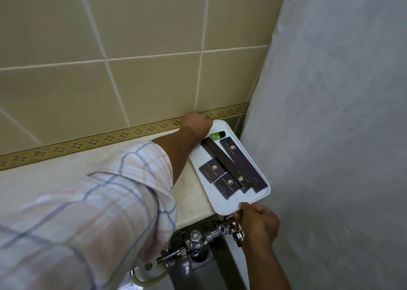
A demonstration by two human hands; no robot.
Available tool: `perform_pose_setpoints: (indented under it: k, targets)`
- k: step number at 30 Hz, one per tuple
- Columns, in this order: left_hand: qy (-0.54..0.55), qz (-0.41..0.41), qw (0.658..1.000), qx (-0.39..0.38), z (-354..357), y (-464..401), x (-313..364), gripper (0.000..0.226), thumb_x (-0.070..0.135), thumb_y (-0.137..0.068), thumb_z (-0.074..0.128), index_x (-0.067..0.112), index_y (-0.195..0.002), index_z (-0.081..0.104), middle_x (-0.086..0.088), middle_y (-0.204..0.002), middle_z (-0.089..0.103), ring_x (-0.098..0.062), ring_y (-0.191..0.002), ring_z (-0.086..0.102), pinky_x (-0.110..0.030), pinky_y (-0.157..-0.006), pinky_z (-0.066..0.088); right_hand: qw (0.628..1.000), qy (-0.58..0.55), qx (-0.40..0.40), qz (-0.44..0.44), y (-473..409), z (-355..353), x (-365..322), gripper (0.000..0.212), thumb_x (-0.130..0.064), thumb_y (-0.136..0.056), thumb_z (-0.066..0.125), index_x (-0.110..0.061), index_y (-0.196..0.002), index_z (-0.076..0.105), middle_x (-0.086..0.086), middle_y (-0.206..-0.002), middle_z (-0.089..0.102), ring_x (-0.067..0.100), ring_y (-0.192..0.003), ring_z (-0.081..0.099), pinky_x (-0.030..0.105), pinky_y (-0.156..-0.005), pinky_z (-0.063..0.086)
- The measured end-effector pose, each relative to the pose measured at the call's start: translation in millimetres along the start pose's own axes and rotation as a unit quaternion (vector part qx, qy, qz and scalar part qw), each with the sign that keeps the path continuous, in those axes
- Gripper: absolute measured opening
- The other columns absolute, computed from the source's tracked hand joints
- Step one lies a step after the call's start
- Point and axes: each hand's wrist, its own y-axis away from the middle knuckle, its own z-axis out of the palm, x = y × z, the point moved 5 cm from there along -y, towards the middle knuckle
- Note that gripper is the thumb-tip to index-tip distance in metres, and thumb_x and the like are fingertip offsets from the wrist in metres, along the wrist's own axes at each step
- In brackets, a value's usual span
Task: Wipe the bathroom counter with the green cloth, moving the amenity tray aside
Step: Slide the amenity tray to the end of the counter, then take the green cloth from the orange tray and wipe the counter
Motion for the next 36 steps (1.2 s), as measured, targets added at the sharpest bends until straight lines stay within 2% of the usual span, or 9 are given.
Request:
perform_pose_setpoints:
  k: [8, 10, 13, 16, 20, 25, 30, 33, 36]
  targets:
    - [0.018, -0.006, 1.000, 0.006, 6, -2, -4, 0.026, 0.002, -0.089, 0.047, 0.009, -0.102, 0.070, -0.010, -0.106, 0.070, -0.034, -0.098, 0.067, -0.038, -0.071, 0.050, 1.000, -0.003, -0.012, 0.004, -5, 4, 5, 0.010, 0.000, -0.079, 0.078, -0.005, -0.084, 0.071, 0.012, -0.073, 0.074, 0.014, -0.047, 0.069, 0.022, -0.046, 0.054]
    - [0.030, -0.010, 0.999, 0.009, 5, 5, -8, 0.027, 0.002, -0.089, 0.048, 0.007, -0.106, 0.069, -0.013, -0.110, 0.068, -0.034, -0.101, 0.065, -0.040, -0.075, 0.051, 0.999, 0.031, -0.023, -0.002, -5, 2, 2, 0.008, -0.008, -0.081, 0.078, -0.006, -0.085, 0.071, 0.012, -0.078, 0.075, 0.021, -0.059, 0.072, 0.033, -0.061, 0.061]
    - [0.050, -0.020, 0.998, 0.031, -1, 33, -25, 0.031, 0.005, -0.085, 0.054, 0.005, -0.114, 0.064, -0.014, -0.116, 0.061, -0.033, -0.106, 0.059, -0.041, -0.078, 0.051, 0.982, 0.156, 0.005, -0.103, 9, -3, -13, 0.039, -0.027, -0.082, 0.078, -0.004, -0.110, 0.064, 0.009, -0.110, 0.066, 0.031, -0.100, 0.065, 0.046, -0.091, 0.053]
    - [0.050, -0.033, 0.996, 0.061, -9, 74, -51, 0.044, 0.019, -0.082, 0.057, 0.009, -0.125, 0.053, -0.013, -0.124, 0.056, -0.032, -0.110, 0.053, -0.040, -0.079, 0.047, 0.934, 0.236, -0.007, -0.269, 42, 14, -43, 0.062, -0.032, -0.082, 0.076, -0.004, -0.131, 0.051, 0.019, -0.128, 0.054, 0.038, -0.121, 0.050, 0.050, -0.100, 0.045]
    - [0.051, -0.099, 0.992, 0.058, -18, 173, -107, 0.064, 0.041, -0.084, 0.058, 0.014, -0.140, 0.041, -0.011, -0.138, 0.049, -0.031, -0.122, 0.045, -0.042, -0.090, 0.042, 0.821, 0.352, -0.115, -0.435, 115, 91, -78, 0.063, -0.039, -0.088, 0.065, -0.009, -0.140, 0.044, 0.016, -0.146, 0.043, 0.034, -0.135, 0.038, 0.048, -0.112, 0.033]
    - [0.093, -0.274, 0.957, 0.040, -15, 341, -183, 0.071, 0.047, -0.084, 0.055, 0.015, -0.145, 0.035, -0.011, -0.146, 0.042, -0.030, -0.131, 0.038, -0.042, -0.098, 0.039, 0.645, 0.395, -0.250, -0.605, 263, 197, -78, 0.059, -0.035, -0.090, 0.060, -0.009, -0.140, 0.044, 0.015, -0.148, 0.041, 0.031, -0.137, 0.035, 0.041, -0.111, 0.031]
    - [0.159, -0.461, 0.873, 0.005, 2, 520, -207, 0.064, 0.044, -0.087, 0.053, 0.012, -0.141, 0.038, -0.013, -0.142, 0.045, -0.031, -0.126, 0.043, -0.043, -0.098, 0.041, 0.461, 0.390, -0.416, -0.680, 434, 253, 10, 0.052, -0.032, -0.090, 0.062, -0.008, -0.134, 0.049, 0.015, -0.133, 0.052, 0.033, -0.124, 0.047, 0.041, -0.102, 0.040]
    - [0.220, -0.570, 0.791, -0.013, 23, 625, -196, 0.044, 0.036, -0.088, 0.052, 0.013, -0.125, 0.050, -0.012, -0.125, 0.055, -0.030, -0.113, 0.050, -0.043, -0.091, 0.046, 0.345, 0.426, -0.543, -0.636, 530, 251, 100, 0.051, -0.032, -0.091, 0.061, -0.012, -0.136, 0.049, 0.010, -0.135, 0.053, 0.029, -0.123, 0.050, 0.040, -0.099, 0.045]
    - [0.282, -0.635, 0.719, -0.028, 46, 686, -174, 0.029, 0.027, -0.088, 0.052, 0.012, -0.113, 0.054, -0.010, -0.116, 0.059, -0.027, -0.108, 0.053, -0.041, -0.091, 0.047, 0.250, 0.482, -0.589, -0.598, 578, 239, 172, 0.042, -0.028, -0.089, 0.061, -0.012, -0.127, 0.055, 0.011, -0.130, 0.056, 0.030, -0.116, 0.055, 0.039, -0.093, 0.048]
